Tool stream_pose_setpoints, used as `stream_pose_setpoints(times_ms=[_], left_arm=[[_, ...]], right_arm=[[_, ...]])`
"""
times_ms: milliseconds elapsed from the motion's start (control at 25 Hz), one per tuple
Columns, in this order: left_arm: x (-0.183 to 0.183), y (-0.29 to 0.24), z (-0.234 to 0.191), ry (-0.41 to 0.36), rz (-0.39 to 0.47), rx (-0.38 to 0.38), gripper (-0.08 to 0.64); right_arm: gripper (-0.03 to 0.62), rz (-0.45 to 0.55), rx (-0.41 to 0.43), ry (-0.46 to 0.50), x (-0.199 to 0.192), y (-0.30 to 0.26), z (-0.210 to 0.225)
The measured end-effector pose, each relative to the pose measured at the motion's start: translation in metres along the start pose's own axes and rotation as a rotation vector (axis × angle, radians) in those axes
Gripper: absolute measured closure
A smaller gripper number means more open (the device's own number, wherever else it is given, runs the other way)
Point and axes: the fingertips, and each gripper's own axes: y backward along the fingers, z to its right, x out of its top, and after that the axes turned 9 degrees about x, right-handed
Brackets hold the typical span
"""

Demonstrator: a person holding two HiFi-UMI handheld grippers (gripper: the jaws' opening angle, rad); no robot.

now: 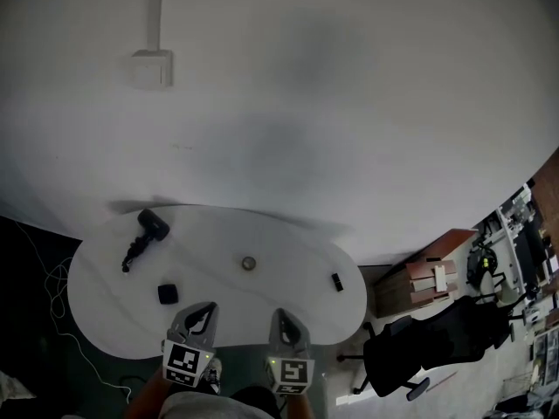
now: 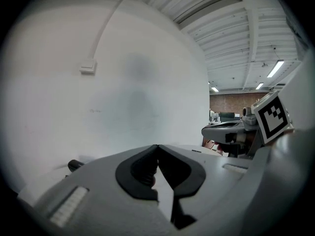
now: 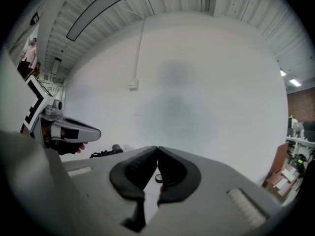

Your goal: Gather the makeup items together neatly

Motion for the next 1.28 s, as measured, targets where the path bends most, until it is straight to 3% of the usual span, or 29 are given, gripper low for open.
stream_pose_setpoints(times_ms=[400, 800, 840, 1080, 1280], left_arm=[[-0.010, -0.053, -0.022, 0.035, -0.049, 0.039, 0.549], [-0.028, -0.099, -0.044, 0.076, -0.125, 0.189, 0.549], [-0.032, -0.103, -0.047, 0.082, -0.136, 0.202, 0.549], [-0.062, -0.121, -0.061, 0.117, -0.205, 0.276, 0.549], [-0.082, -0.130, -0.068, 0.141, -0.245, 0.316, 0.549]], right_arm=[[0.588, -0.074, 0.079, 0.007, -0.018, -0.062, 0.014], [0.581, -0.196, 0.242, -0.014, -0.063, -0.136, 0.037], [0.532, -0.214, 0.263, -0.013, -0.069, -0.143, 0.038], [0.405, -0.317, 0.375, -0.020, -0.110, -0.175, 0.038], [0.356, -0.390, 0.425, -0.017, -0.139, -0.202, 0.039]])
